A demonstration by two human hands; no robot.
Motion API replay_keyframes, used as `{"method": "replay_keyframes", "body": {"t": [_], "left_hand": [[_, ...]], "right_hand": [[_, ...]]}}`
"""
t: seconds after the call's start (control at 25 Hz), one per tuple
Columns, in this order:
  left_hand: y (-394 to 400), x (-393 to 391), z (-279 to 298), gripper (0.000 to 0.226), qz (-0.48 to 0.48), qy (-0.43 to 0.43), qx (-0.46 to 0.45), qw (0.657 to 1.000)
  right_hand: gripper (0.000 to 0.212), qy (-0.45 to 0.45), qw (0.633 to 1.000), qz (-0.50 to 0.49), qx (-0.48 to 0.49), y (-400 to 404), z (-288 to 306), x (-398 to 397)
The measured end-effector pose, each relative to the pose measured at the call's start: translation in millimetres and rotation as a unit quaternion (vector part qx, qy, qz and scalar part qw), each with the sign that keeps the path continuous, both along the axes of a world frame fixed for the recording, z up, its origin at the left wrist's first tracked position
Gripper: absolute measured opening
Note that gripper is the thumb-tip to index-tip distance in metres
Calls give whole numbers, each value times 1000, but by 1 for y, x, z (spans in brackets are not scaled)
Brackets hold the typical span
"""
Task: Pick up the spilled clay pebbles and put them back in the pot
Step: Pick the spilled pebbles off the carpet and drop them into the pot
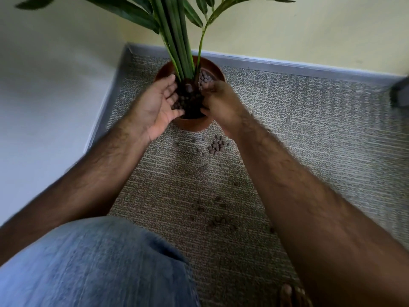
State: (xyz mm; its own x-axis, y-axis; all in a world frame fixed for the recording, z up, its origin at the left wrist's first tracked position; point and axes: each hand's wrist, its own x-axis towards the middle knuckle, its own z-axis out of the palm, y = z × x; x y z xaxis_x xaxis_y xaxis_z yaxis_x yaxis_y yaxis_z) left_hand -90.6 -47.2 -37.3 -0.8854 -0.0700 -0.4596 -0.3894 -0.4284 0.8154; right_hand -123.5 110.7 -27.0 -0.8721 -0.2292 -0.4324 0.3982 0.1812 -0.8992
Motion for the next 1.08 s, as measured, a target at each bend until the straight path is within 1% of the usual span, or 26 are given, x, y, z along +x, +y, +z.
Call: {"method": "replay_keyframes", "body": {"t": [0.12,0.16,0.24,0.28,0.36,0.44,0.52,0.6,0.68,0.72,0.8,0.92,1.0,1.08], "left_hand": [[-4,7,-7,33,58,32,-14,998],[-5,13,-11,33,76,51,-37,995],[-2,29,-23,24,91,103,-124,983],[1,38,-32,18,78,128,-171,974],[8,58,-56,11,14,155,-242,958],[13,76,-85,10,-77,130,-295,943],[9,86,-108,15,-136,79,-351,923],[-2,88,-124,25,-163,32,-428,888],[-15,84,-133,44,-179,13,-501,847],[-19,80,-135,52,-191,7,-522,831],[-22,74,-135,58,-217,-9,-542,812],[-19,64,-138,56,-241,3,-587,773],[-15,62,-141,52,-240,39,-600,762],[-12,63,-145,45,-230,58,-606,759]], "right_hand": [[13,64,997,-41,-9,27,-11,11],[9,81,995,-52,5,37,-17,14],[15,99,991,-60,64,57,-34,23],[19,91,990,-57,91,66,-45,27],[18,53,989,-42,134,81,-68,37],[14,21,987,-24,158,88,-89,46],[16,18,982,-12,187,87,-107,49],[25,27,970,12,243,80,-118,48],[26,48,954,47,291,71,-126,44],[25,54,949,65,303,66,-128,42],[28,68,934,111,333,60,-132,39],[32,111,912,169,356,50,-131,37],[33,155,897,210,357,44,-132,40],[39,192,880,240,362,42,-132,43]]}}
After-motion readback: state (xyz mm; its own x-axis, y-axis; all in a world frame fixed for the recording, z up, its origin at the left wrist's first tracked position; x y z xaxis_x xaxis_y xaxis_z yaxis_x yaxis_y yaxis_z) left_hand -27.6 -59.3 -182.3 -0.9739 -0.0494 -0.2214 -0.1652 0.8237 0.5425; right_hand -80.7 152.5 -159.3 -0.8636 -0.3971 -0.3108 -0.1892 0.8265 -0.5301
